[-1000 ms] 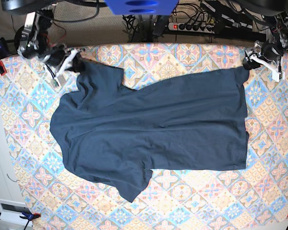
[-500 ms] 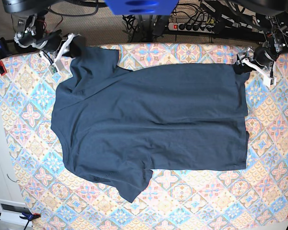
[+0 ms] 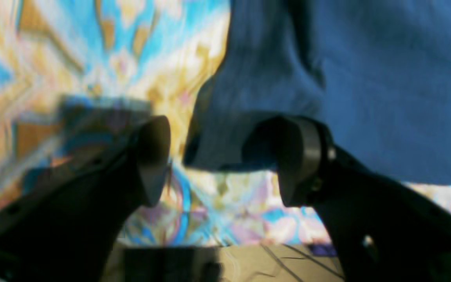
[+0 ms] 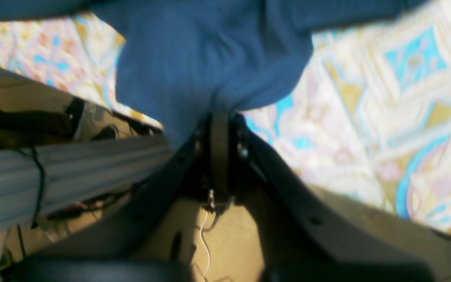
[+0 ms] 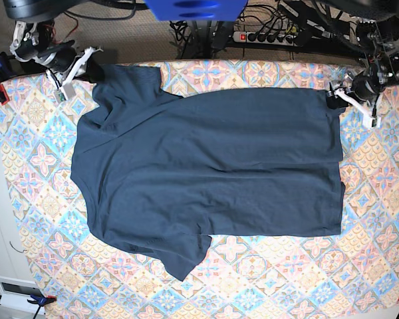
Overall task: Layout the t-shirt on the table in an organized manner, then fold the t-shirt properly
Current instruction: 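Hold the shirt with both grippers and stretch it taut between them, then lower both grippers and lay the stretched shirt edge onto the table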
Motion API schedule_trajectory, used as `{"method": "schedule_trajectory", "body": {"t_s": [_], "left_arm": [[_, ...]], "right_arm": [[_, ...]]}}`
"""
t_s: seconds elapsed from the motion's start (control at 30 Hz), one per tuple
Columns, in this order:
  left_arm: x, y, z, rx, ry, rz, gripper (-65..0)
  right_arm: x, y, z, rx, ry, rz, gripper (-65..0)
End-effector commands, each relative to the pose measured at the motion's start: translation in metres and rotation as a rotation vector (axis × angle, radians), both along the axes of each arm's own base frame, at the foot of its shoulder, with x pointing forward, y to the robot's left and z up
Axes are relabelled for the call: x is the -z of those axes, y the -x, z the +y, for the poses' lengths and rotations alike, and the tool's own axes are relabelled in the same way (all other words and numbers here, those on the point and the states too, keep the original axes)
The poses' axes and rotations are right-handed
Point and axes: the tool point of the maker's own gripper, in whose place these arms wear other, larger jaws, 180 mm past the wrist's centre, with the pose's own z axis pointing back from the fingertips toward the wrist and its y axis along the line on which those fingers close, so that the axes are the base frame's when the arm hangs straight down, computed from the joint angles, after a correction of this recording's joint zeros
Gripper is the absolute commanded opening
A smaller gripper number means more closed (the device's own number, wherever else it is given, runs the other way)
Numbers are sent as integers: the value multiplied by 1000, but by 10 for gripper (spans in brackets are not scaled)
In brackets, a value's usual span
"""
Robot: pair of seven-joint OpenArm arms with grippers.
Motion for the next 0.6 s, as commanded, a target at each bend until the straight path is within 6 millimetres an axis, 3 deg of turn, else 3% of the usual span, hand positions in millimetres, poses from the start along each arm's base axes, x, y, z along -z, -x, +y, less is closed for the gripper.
{"method": "schedule_trajectory", "body": {"t_s": [0.0, 0.1, 0.13, 0.33, 0.4, 0.57], "left_arm": [[8, 11, -11, 36, 27, 53, -377], [9, 13, -14, 45, 30, 60, -607], [9, 14, -13, 45, 28, 63, -650], [6, 29, 0, 51, 19, 92, -650], [-1, 37, 16, 25, 13, 93, -650], [-20, 36, 24, -13, 45, 43, -650]], "right_arm": [[-8, -4, -1, -1, -6, -33, -643], [-5, 6, 0, 0, -15, -7, -643], [-5, 9, 1, 2, -26, -2, -643], [-17, 29, -10, 84, -95, 9, -643], [-20, 36, -12, 88, -97, 18, -643], [-26, 45, -13, 59, -78, 59, -643]]}}
